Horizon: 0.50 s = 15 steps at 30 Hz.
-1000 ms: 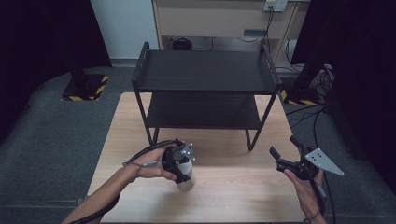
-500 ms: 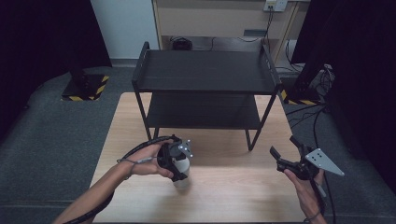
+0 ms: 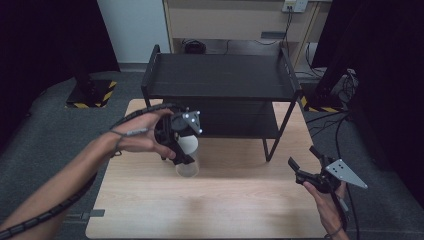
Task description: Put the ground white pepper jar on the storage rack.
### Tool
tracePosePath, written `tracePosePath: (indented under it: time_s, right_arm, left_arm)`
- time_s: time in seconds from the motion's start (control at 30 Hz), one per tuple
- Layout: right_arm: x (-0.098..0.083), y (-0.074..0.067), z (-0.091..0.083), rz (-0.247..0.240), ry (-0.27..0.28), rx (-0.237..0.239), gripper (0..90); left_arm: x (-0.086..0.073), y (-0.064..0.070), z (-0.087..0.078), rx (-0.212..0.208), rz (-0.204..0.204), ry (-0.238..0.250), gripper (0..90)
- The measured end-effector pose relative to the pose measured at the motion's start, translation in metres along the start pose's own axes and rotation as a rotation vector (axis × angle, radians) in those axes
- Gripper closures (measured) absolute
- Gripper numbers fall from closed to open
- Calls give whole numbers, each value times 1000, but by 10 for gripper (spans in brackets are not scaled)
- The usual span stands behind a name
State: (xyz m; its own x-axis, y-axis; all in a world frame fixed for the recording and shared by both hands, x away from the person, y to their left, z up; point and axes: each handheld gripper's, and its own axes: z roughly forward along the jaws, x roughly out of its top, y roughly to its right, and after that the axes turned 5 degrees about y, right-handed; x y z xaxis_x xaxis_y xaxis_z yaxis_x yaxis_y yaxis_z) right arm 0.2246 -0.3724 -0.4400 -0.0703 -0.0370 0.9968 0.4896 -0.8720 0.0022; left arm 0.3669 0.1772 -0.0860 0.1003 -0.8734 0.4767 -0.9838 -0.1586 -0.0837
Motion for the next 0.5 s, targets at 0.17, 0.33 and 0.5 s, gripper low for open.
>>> tracePosePath:
  time_s: [0.17,0.33,0.5]
  right_arm:
    - [-1,0,0,3,0,-5,94]
    - [-1,-2,-1,6,-1,-11,94]
    - [-1,-1,-2,8,4,-19,94]
  left_arm:
    - [29,0,-45,-5,21,3,327]
    - [61,-9,-84,-41,27,2,327]
    - [84,-11,-106,4,24,8,326]
